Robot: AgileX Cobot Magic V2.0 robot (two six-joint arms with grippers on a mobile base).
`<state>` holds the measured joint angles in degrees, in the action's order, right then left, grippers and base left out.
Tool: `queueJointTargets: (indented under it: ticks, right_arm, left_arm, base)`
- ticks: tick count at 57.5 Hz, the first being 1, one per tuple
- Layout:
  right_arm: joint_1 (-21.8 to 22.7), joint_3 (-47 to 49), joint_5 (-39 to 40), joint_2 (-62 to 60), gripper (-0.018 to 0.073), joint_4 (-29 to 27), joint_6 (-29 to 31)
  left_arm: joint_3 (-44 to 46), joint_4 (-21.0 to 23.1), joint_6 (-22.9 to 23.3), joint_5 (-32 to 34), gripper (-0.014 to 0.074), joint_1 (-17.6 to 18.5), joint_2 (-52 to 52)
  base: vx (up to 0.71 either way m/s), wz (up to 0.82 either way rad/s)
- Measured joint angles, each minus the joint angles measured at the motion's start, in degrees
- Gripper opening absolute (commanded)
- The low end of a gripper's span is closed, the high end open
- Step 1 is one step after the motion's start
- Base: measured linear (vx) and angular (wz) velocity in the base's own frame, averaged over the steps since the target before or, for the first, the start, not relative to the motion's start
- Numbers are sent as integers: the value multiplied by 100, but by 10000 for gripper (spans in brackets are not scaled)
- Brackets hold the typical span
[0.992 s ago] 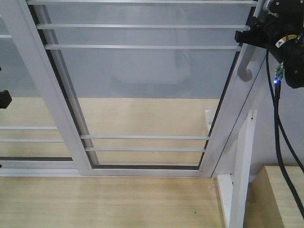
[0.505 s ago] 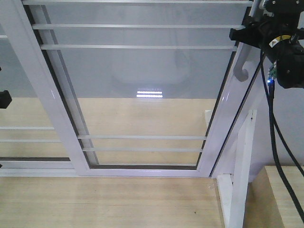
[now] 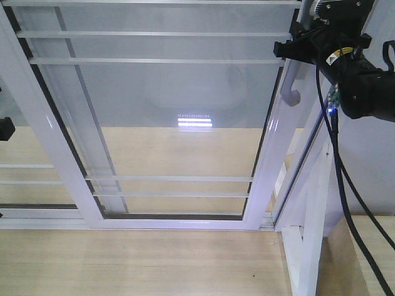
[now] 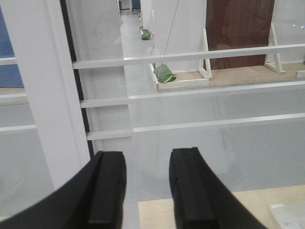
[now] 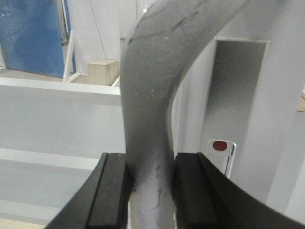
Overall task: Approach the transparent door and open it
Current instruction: 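Pull the handle sideways with the right gripper, then release it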
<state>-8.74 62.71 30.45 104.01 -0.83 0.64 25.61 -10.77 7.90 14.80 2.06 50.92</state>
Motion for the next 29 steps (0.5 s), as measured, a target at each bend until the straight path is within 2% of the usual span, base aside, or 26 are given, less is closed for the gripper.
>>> queueJointTargets:
  ticks: [29]
  right_arm:
    - [-642, 70, 184, 105, 227, -320, 23]
  left_arm:
    - [0, 0, 5, 0, 380, 0, 0]
  base:
    - [0, 0]
